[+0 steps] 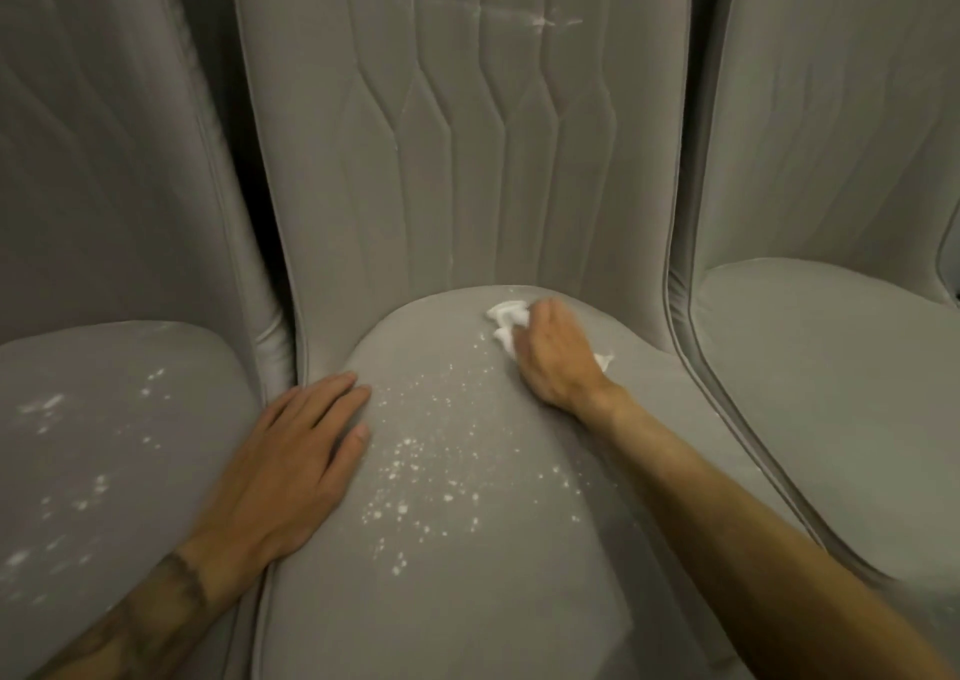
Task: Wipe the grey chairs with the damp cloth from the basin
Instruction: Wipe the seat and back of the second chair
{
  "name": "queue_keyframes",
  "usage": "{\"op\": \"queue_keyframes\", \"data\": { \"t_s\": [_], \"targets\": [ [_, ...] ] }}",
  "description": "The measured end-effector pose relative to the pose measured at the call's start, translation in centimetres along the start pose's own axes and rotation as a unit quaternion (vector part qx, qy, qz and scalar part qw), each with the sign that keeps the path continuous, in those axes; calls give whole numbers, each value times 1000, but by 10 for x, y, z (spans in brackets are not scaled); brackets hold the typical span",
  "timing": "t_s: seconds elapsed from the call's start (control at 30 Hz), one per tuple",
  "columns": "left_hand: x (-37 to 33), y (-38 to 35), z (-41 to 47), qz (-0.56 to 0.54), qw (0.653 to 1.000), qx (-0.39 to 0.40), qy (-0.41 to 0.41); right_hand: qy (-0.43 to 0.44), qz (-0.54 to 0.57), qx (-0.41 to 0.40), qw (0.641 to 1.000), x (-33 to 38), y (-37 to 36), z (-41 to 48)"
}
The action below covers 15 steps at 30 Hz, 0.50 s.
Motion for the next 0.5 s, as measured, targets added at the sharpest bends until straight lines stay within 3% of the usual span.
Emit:
{"op": "queue_keyframes", "data": {
  "t_s": [0.07, 0.13, 0.27, 0.33, 0.43, 0.5],
  "targets": [
    [2, -1, 2, 1, 1000, 0, -1, 80, 23, 40, 996, 14, -6, -17],
    [3, -1, 1, 4, 1000, -2, -1, 91, 8, 59, 994, 5, 3, -17],
    [3, -1, -2, 6, 1000, -7, 3, -37, -38, -14, 999, -14, 11, 16],
    [2, -2, -1, 4, 1000, -11, 1, -48, -44, -16, 998, 3, 0, 22],
    [3, -3, 1, -2, 1000, -14, -3, 76, 1, 24, 997, 31, -19, 7],
    [5, -4, 1, -1, 1000, -16, -10, 111, -10, 49, 993, 26, -13, 3]
  ]
}}
Point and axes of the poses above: each hand's wrist, its own z-axis towards the middle knuckle, its own y-axis out of the back of the hand, x = y × z, the point moved 2 cm from there along z, towards the middle knuckle, and after that the axes turned 6 degrees about z, right-handed, at the moved point
